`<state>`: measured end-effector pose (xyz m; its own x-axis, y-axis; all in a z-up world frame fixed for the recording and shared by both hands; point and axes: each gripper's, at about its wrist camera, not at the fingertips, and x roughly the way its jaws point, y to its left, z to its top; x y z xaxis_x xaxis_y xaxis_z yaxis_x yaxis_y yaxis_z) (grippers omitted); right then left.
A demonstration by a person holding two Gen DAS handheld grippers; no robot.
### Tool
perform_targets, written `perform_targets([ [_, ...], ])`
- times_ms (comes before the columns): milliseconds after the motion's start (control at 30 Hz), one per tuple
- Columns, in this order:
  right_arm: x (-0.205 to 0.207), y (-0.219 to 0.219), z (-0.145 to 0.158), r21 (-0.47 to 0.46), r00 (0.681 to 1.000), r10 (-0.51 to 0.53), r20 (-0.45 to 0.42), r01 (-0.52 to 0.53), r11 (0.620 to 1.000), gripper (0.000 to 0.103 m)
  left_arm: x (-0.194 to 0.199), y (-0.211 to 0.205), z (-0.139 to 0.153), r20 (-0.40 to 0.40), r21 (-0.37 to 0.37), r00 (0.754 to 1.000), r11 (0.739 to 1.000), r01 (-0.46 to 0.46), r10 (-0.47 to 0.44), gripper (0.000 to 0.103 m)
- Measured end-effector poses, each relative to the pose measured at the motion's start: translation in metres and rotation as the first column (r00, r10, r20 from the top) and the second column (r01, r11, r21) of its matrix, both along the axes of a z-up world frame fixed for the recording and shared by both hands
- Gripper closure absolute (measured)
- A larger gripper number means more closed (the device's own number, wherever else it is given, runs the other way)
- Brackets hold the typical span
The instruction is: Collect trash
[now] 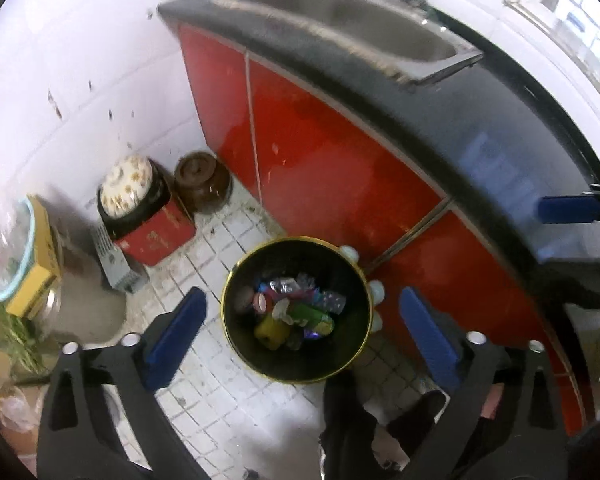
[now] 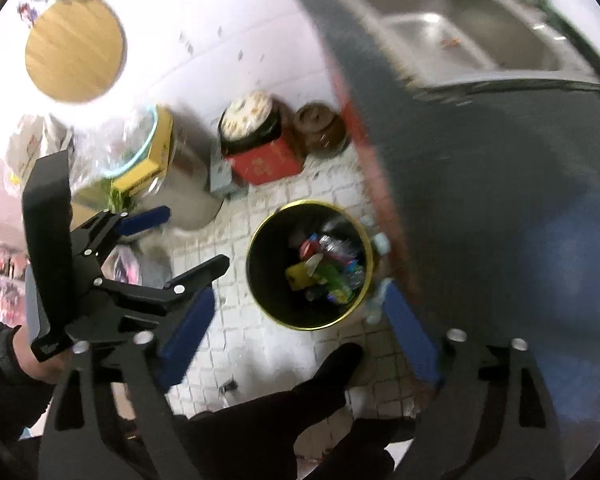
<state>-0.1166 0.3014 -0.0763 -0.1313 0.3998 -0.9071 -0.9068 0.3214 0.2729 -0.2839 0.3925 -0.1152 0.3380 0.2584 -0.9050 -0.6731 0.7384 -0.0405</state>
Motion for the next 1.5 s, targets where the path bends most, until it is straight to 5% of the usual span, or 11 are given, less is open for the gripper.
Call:
perform_targets([
  [133,0.030,-0.074,0.047,0.072,0.982,-0.149,0.116,0.141,0.987,0.007,0.044,-0.028,0.038,0.061,0.006,0.994,0.996,0.092,-0.092,0.007],
  [267,0.067,-0.175,0.080,0.078,0.891,-0.383,0.242,0.376,0.923,0.007,0.109,-0.075,0.073,0.103,0.055,0.962,0.967,0.248,-0.253,0.007],
  [333,0.086,-0.237,0.092,0.104,0.816,-0.522,0.248,0.513,0.852,0.007,0.145,-0.107,0.086,0.123,0.072,0.932,0.940,0.335,-0.341,0.007],
  [500,0.114,-0.387,0.120,0.116,0.518,-0.793,0.319,0.810,0.575,0.007,0.228,-0.196,0.107,0.143,0.048,0.832,0.844,0.535,-0.536,0.007],
  [600,0.115,-0.457,0.131,0.133,0.369,-0.867,0.336,0.892,0.431,0.007,0.261,-0.246,0.118,0.138,0.068,0.778,0.790,0.610,-0.613,0.007],
  [667,0.114,-0.491,0.133,0.143,0.299,-0.893,0.336,0.921,0.362,0.007,0.278,-0.282,0.123,0.125,0.089,0.748,0.758,0.646,-0.652,0.007],
  [800,0.110,-0.543,0.134,0.158,0.210,-0.924,0.321,0.950,0.270,0.007,0.294,-0.326,0.124,0.106,0.086,0.710,0.717,0.691,-0.697,0.007],
  [1067,0.109,-0.580,0.132,0.167,0.172,-0.940,0.293,0.959,0.228,0.007,0.303,-0.377,0.120,0.066,0.096,0.666,0.669,0.737,-0.743,0.007],
  [1500,0.110,-0.588,0.134,0.166,0.187,-0.939,0.290,0.956,0.242,0.007,0.302,-0.380,0.119,0.060,0.089,0.678,0.681,0.727,-0.732,0.007],
])
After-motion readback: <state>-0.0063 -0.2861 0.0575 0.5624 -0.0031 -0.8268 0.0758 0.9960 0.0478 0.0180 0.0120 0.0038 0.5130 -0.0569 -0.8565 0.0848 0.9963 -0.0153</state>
